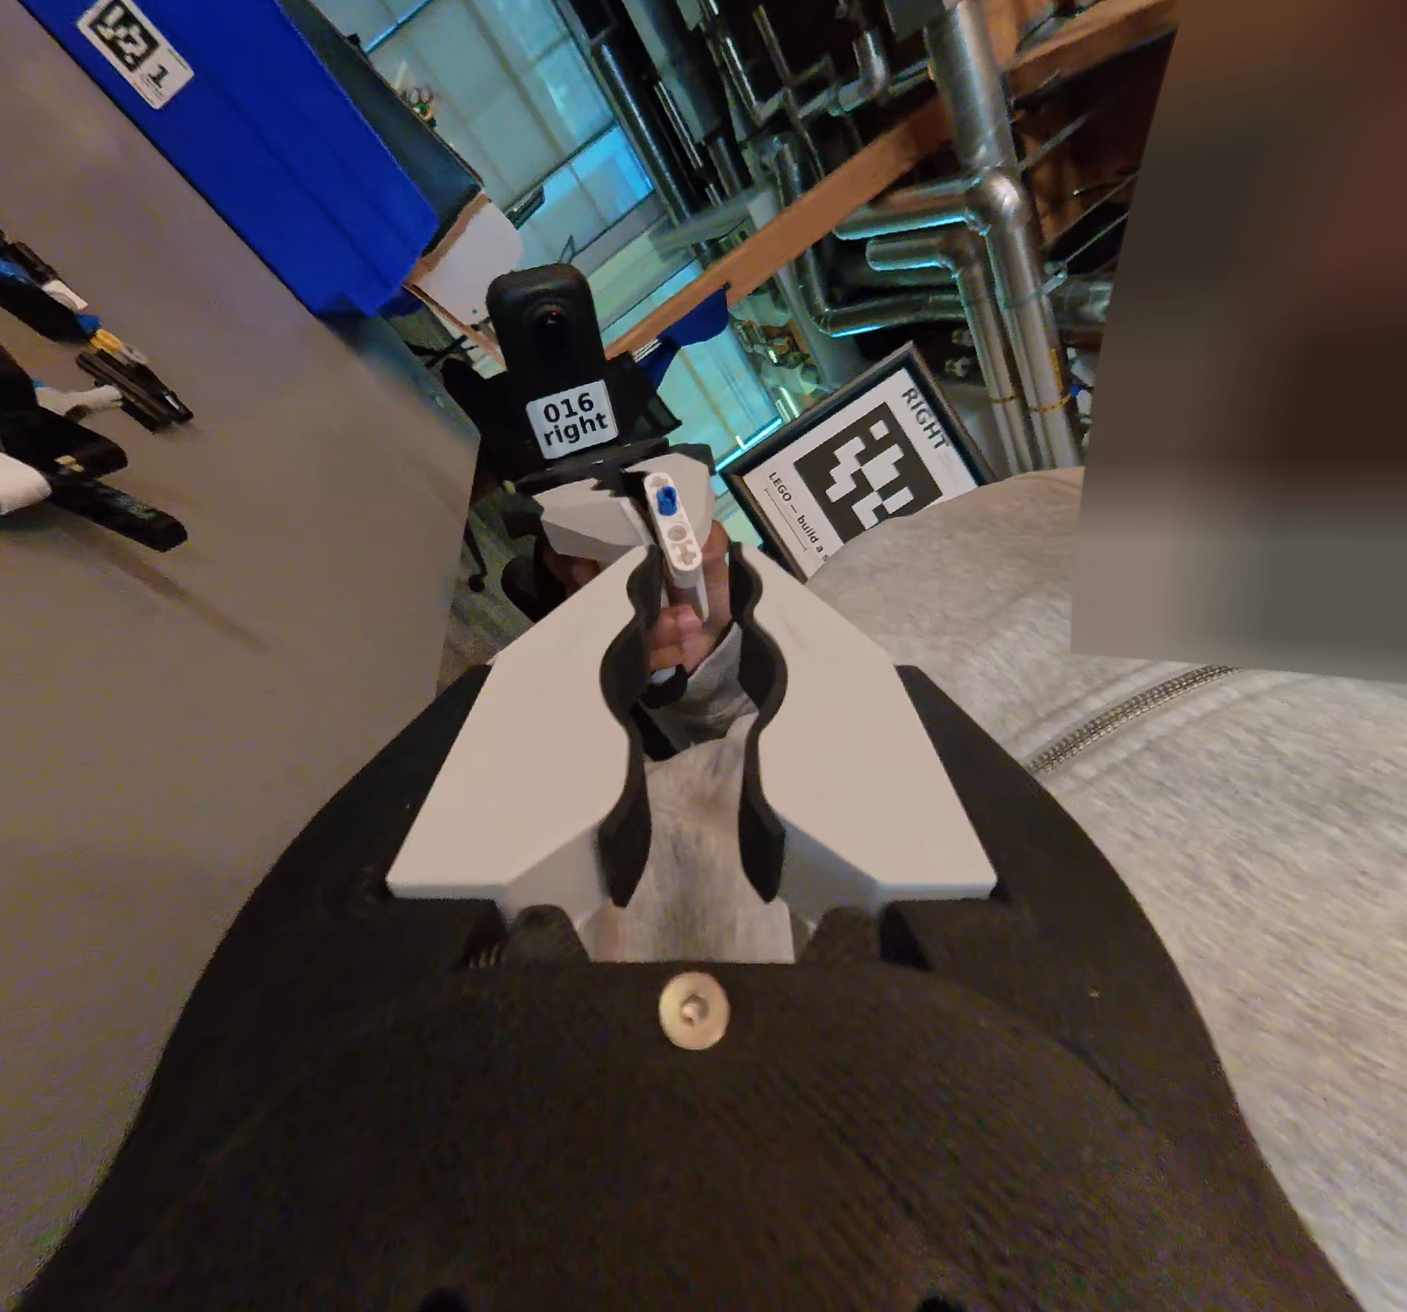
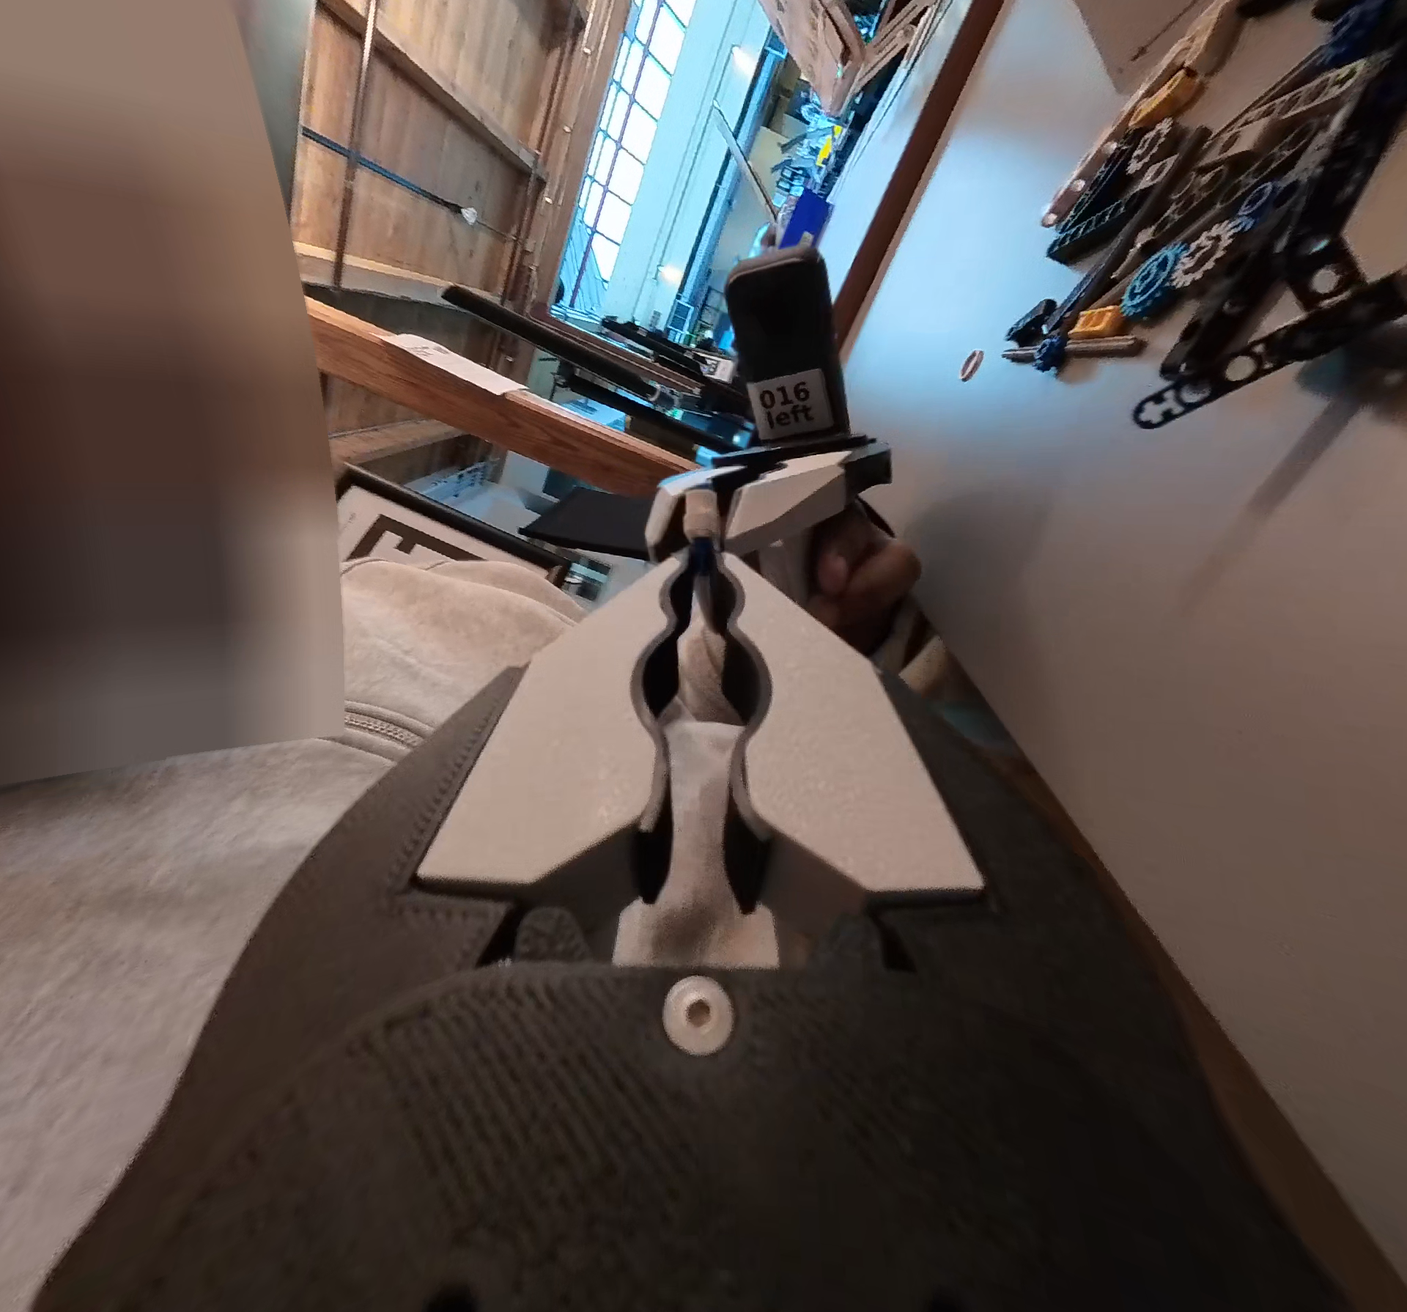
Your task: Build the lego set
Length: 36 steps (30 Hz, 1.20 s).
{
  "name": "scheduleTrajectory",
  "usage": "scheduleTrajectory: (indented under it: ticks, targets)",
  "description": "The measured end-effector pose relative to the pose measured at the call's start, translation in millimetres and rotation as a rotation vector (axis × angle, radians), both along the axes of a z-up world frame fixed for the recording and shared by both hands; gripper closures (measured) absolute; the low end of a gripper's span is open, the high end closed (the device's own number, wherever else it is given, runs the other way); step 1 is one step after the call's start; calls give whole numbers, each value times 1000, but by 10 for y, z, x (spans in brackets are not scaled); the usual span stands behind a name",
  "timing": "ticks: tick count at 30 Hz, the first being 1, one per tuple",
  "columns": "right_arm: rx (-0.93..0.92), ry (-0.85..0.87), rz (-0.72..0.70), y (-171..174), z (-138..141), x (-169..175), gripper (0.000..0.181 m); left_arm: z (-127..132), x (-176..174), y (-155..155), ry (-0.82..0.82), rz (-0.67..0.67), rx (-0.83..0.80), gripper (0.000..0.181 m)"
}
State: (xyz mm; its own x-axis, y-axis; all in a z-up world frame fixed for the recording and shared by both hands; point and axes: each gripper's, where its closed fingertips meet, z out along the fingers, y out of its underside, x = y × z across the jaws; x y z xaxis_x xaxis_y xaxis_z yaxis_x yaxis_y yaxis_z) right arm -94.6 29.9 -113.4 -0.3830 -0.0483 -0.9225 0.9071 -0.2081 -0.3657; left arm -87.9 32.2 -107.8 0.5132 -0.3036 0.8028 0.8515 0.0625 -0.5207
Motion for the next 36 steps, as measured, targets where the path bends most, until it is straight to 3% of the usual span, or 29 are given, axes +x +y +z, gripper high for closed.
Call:
scheduleTrajectory:
  ticks: [17, 20, 22, 25, 29, 36]
  targets:
    - [218, 227, -41, 3, -53, -2, 179, -77, -90, 0, -107, 11, -19, 175]
    - [275, 316, -53, 54, -44, -30, 162, -70, -104, -8, -131, 8, -10, 175]
    - [318, 417, -62, 122, 3, -55, 154, -71, -117, -19, -157, 1, -3, 175]
    - [405, 714, -27, 171, 102, 7, 138, -78, -86, -16, -196, -47, -4, 175]
    - [572, 1088, 88, 162, 43, 126, 143, -101, 6, 18, -216, -115, -26, 175]
    - [603, 1301, 282, 114, -27, 236, 145, -103, 125, 39, -236, -202, -31, 175]
